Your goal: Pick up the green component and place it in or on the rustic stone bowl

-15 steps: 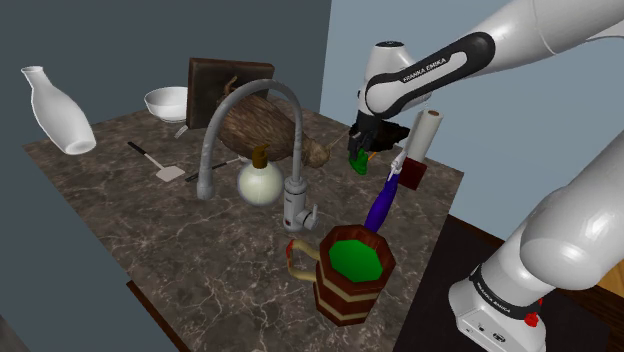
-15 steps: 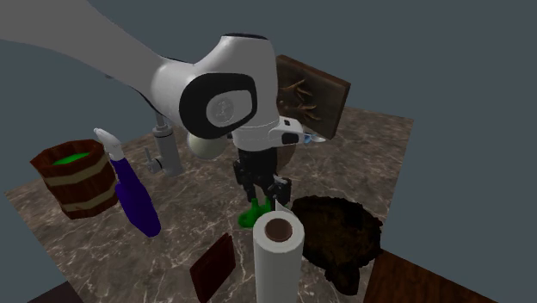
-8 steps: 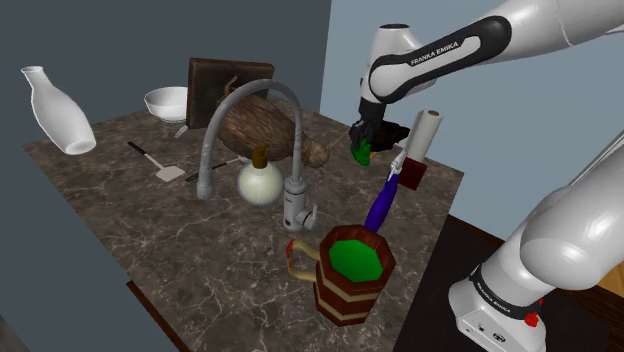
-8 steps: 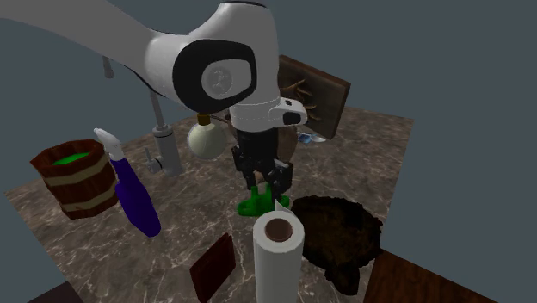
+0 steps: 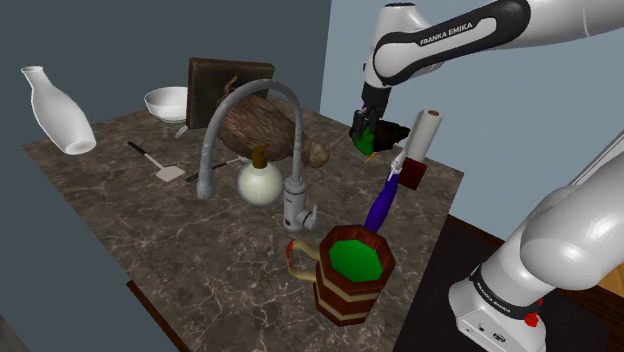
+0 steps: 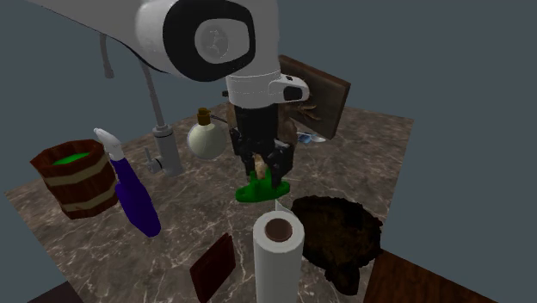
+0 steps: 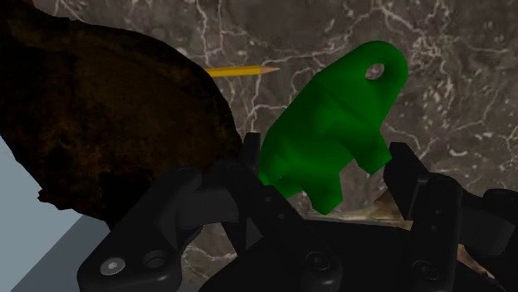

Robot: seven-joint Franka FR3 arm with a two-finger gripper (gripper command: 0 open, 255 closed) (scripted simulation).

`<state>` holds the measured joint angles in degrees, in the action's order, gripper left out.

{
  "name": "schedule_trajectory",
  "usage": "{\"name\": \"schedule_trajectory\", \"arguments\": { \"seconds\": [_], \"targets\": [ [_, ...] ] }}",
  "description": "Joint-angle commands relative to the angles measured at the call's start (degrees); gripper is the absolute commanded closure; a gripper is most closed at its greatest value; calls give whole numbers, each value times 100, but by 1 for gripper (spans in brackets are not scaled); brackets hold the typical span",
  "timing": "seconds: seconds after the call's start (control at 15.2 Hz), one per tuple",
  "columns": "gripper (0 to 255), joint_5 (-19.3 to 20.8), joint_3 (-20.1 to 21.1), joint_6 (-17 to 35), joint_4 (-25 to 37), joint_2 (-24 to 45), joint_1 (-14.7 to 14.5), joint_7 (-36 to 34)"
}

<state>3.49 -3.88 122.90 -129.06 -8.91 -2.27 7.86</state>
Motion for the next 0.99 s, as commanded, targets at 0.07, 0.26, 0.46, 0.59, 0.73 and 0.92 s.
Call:
{"name": "schedule_trajectory", "arguments": {
  "seconds": [0.07, 0.26, 0.46, 0.59, 0.73, 0.92],
  "targets": [
    [255, -2, 6, -235, 144, -89, -3, 3],
    [255, -5, 10, -468, 307, -160, -5, 11],
    [255, -9, 13, -701, 480, -220, -7, 18],
    [255, -11, 16, -856, 602, -253, -8, 24],
    [255, -13, 18, -1011, 728, -281, -9, 29],
    [255, -8, -65, -1118, 882, -241, 46, 171]
  ]
}}
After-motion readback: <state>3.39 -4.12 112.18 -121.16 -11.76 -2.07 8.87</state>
